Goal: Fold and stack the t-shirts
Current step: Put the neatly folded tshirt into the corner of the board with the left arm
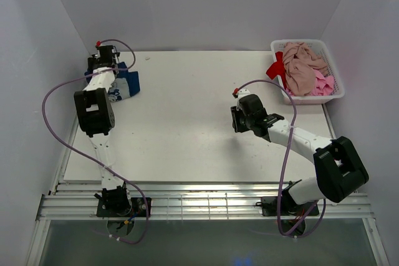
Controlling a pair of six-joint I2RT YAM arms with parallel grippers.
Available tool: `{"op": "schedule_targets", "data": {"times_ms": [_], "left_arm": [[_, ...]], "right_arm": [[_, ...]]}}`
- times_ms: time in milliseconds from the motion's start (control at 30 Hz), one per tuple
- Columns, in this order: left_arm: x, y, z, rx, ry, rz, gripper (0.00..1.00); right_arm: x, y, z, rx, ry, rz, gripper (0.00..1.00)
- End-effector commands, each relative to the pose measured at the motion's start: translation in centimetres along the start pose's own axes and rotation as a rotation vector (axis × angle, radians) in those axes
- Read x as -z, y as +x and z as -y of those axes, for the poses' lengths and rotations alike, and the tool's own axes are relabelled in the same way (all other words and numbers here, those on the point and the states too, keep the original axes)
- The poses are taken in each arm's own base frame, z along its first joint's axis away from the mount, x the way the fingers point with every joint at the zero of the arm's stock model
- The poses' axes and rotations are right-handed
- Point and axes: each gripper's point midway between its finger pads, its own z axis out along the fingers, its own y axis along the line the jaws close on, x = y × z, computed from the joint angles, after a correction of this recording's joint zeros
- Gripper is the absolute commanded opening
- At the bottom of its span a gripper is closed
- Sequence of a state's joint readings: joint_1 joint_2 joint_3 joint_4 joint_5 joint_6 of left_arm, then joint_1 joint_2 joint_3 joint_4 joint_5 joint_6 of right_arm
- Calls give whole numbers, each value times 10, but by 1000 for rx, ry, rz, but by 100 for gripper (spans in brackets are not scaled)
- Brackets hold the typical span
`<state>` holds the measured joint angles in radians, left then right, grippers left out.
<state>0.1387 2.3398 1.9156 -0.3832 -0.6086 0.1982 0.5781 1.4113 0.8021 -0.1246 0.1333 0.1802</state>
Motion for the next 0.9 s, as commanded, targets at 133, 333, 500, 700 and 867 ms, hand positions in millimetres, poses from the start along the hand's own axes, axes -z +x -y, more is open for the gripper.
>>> {"op": "schedule_targets", "data": {"times_ms": [133, 333, 500, 700, 867], "left_arm": [[103, -104, -110, 313, -207, 327, 69], [153, -113, -19, 231, -24, 427, 65], [168, -109, 62, 151, 106, 442, 36], [171, -102, 118, 267, 412, 442, 46], [158, -90, 144, 289, 464, 397, 65]], "right_arm": [[-2, -7, -5, 4, -13, 24, 34], [1, -10, -8, 10, -18, 32, 34], [6, -15, -8, 17, -15, 42, 34], [10, -13, -4, 19, 5, 44, 38], [9, -10, -2, 20, 11, 39, 40]]}}
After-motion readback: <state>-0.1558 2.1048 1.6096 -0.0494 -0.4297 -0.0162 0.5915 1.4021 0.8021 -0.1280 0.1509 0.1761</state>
